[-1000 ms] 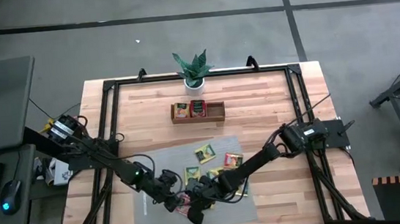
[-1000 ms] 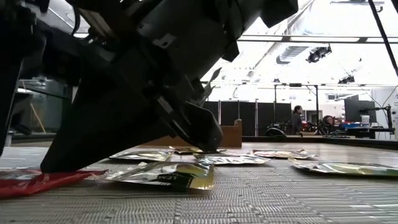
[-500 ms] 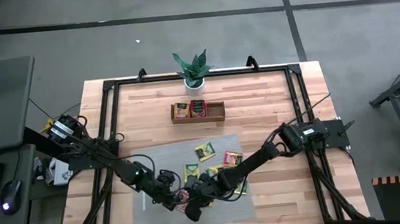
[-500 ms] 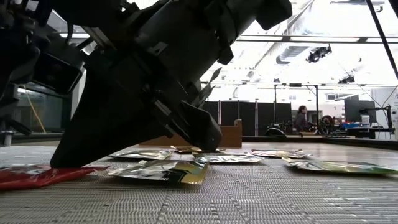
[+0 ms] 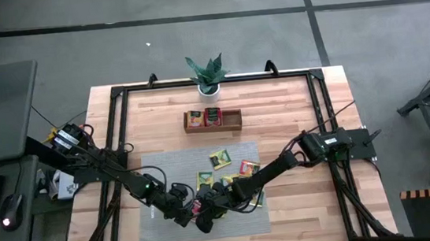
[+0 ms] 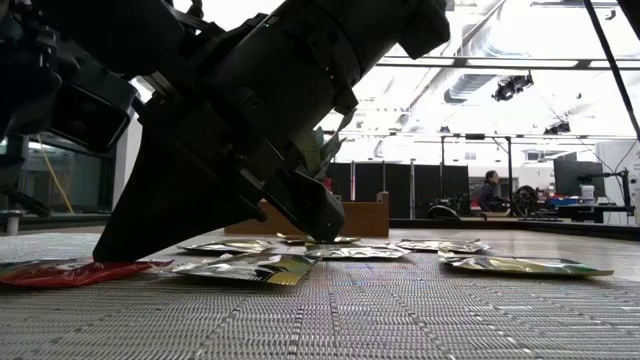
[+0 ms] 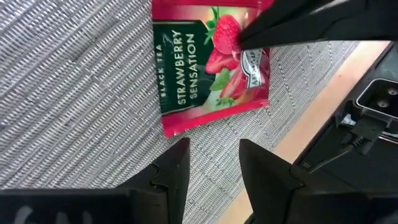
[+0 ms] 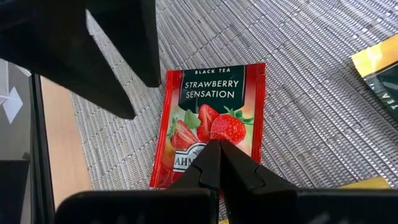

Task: Pick & Place Tea
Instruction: Put the red tea bag into the middle section of the wooden organizer

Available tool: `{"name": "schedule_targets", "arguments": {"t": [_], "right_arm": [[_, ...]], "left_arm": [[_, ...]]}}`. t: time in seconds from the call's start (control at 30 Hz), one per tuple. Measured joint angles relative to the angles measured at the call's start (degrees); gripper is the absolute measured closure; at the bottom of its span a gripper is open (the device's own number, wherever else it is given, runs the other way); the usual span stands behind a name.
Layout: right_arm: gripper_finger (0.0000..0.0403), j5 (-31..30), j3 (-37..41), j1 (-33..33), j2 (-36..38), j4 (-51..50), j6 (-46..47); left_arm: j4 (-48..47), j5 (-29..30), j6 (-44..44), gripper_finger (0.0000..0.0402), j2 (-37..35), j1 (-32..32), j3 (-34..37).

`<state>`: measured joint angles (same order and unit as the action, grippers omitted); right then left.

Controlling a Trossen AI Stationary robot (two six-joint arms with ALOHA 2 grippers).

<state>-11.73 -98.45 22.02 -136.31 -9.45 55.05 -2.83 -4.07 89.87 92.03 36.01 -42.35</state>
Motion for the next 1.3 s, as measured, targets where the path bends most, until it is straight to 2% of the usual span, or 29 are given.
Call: {"name": "schedule_targets", "arguments": {"t": [0.33, 0.67, 1.3], "right_arm": [[0.0403, 0.6, 0.0, 0.0, 0.0, -0.2, 0.0], [0.0403, 0.7, 0.0, 0.0, 0.0, 0.2, -0.1], [0.0403, 2.2, 0.0, -0.3, 0.0, 2.0, -6.4]], "left_arm": [[-6.7, 4.5, 0.5, 0.0264, -0.2, 0.0, -0.3], [-5.5, 4.8, 0.4, 0.0264, -0.2, 0.0, -0.1], [-0.2, 3.1, -4.1, 0.0264, 1.5, -0.2, 0.0]]}}
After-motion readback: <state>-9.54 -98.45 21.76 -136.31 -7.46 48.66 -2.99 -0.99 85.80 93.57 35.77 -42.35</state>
